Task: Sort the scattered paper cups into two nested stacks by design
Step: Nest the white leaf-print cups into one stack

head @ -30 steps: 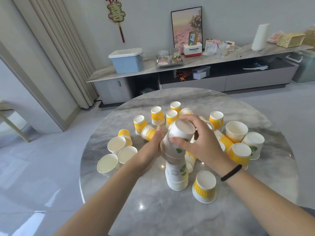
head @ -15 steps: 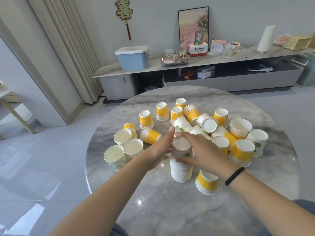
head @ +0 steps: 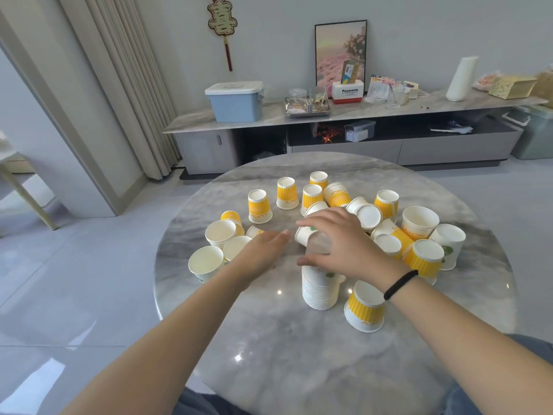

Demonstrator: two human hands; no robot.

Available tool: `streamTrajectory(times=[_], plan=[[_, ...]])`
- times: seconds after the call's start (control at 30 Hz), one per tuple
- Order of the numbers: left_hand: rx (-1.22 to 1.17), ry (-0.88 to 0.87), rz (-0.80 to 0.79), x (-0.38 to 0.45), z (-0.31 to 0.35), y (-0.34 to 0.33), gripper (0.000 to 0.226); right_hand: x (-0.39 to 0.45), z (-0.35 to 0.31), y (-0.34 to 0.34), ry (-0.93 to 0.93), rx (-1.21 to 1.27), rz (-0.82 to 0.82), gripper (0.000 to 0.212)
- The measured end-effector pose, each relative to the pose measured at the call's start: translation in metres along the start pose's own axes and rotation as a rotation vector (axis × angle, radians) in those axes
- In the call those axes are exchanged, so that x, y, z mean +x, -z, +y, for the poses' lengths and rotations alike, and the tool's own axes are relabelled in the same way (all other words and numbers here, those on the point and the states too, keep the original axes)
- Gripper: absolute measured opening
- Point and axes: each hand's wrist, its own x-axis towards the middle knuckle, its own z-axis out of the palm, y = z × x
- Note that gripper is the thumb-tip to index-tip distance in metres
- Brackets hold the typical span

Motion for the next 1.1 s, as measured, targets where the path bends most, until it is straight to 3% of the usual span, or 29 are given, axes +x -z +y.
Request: streamTrajectory(times=[0.17,0.33,0.47,0.63,0.83,0.97,1.1], plan=[[0.442,-0.014,0.221,-0.001,-0.033,0.032,0.033,0.009,-0.018,-0.025,0.04,-0.035,-0.032,0.073],[0.798,0.09,0.238,0.006,-0.074,0.061,0.043,0.026,-0.037,-0.047,0.035,-0.061,0.015,0.053],[0.778,0.098,0.177,0.013,-0.092,0.078,0.052,0.038,-0.049,-0.06,0.105,-0.128,0.025,0.042],[0.692,0.057,0.149,0.018,-0.107,0.092,0.063,0.048,-0.058,-0.078,0.026,-0.148,-0.121,0.045],[0.408,-0.015,0.194,0.006,-0.091,0.114,0.038,0.054,-0.066,-0.098,-0.046,-0.051,-0.168,0.057],[0.202,-0.098,0.104,-0.004,-0.078,0.109,0.03,0.054,-0.071,-0.105,-0.165,0.249,-0.223,0.081],[-0.02,-0.118,0.051,0.005,-0.069,0.102,0.026,0.056,-0.071,-0.109,-0.247,0.36,-0.2,0.069]])
